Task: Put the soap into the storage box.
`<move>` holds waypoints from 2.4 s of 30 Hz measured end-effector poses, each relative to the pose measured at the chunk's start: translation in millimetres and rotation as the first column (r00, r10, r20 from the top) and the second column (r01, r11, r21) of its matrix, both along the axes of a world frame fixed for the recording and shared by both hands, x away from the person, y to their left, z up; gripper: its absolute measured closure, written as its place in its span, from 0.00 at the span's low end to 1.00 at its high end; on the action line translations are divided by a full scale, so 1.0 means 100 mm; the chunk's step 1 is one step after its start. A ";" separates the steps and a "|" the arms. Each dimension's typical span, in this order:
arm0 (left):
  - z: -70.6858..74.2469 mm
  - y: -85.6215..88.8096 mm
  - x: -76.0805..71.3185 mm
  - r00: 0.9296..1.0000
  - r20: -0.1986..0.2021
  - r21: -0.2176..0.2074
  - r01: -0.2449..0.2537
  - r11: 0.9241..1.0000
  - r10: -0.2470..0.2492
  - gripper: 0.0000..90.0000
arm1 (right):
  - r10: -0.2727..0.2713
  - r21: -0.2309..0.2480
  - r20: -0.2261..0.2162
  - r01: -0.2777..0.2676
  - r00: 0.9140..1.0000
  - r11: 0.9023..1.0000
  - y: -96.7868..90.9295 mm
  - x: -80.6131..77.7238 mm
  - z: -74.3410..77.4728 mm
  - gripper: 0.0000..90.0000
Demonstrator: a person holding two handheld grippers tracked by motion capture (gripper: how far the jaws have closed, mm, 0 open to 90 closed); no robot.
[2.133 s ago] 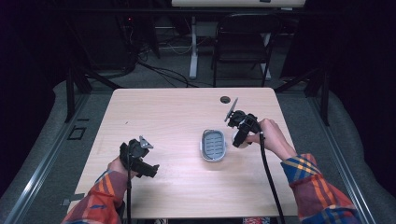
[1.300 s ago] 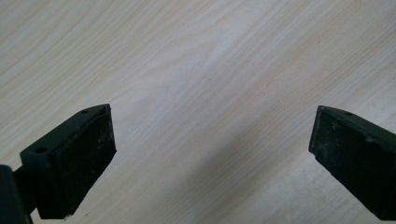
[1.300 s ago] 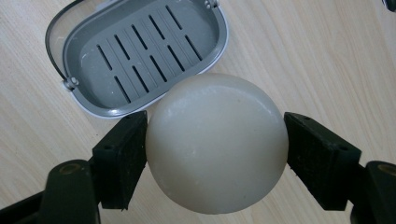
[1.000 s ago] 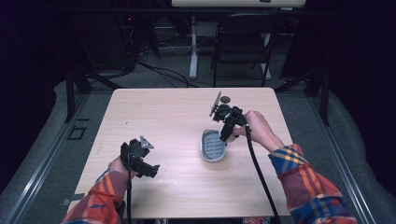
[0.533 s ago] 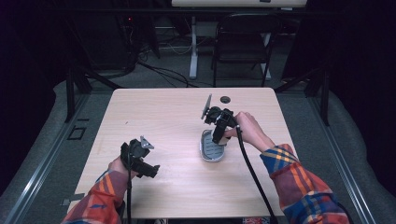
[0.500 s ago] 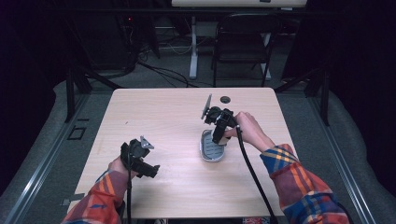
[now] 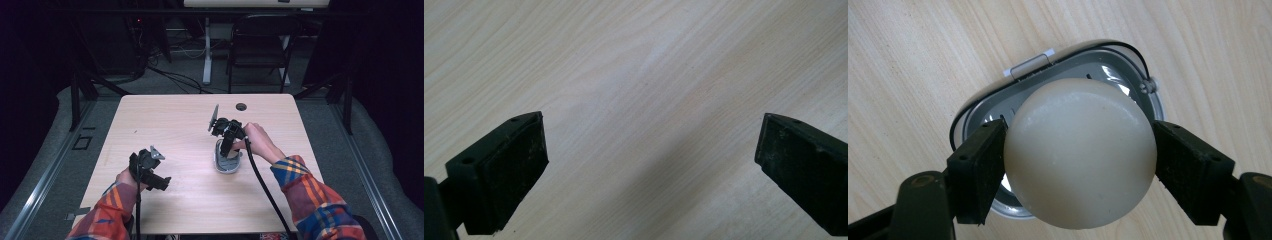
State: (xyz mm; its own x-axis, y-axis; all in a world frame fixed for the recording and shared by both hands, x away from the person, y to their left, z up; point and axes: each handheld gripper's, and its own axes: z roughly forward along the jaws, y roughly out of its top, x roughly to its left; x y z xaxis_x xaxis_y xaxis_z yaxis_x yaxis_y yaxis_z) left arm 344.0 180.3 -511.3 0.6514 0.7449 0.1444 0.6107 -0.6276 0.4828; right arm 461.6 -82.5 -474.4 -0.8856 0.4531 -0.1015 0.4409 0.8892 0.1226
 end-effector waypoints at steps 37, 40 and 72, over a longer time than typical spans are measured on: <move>0.00 0.00 0.00 1.000 -0.001 0.001 0.002 1.000 -0.002 0.00 | 0.004 -0.014 -0.013 -0.004 1.000 1.000 0.00 -0.04 -0.20 0.27; 0.00 0.00 0.00 1.000 -0.001 0.001 0.003 1.000 -0.003 0.01 | 0.003 -0.009 -0.006 -0.003 1.000 1.000 -0.02 -0.05 -0.18 0.27; 0.00 0.00 0.00 1.000 0.000 0.001 -0.001 1.000 0.001 0.00 | -0.009 0.045 0.081 0.005 0.997 0.999 -0.44 -0.33 0.20 0.17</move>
State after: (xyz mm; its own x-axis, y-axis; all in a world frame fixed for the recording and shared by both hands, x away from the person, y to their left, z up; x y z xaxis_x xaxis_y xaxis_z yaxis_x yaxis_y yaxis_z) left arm 344.2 180.0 -511.3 0.6504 0.7455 0.1457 0.6112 -0.6276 0.4822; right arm 428.4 -126.3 -454.8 -0.8720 0.4652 -0.1522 0.4343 0.8787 0.1981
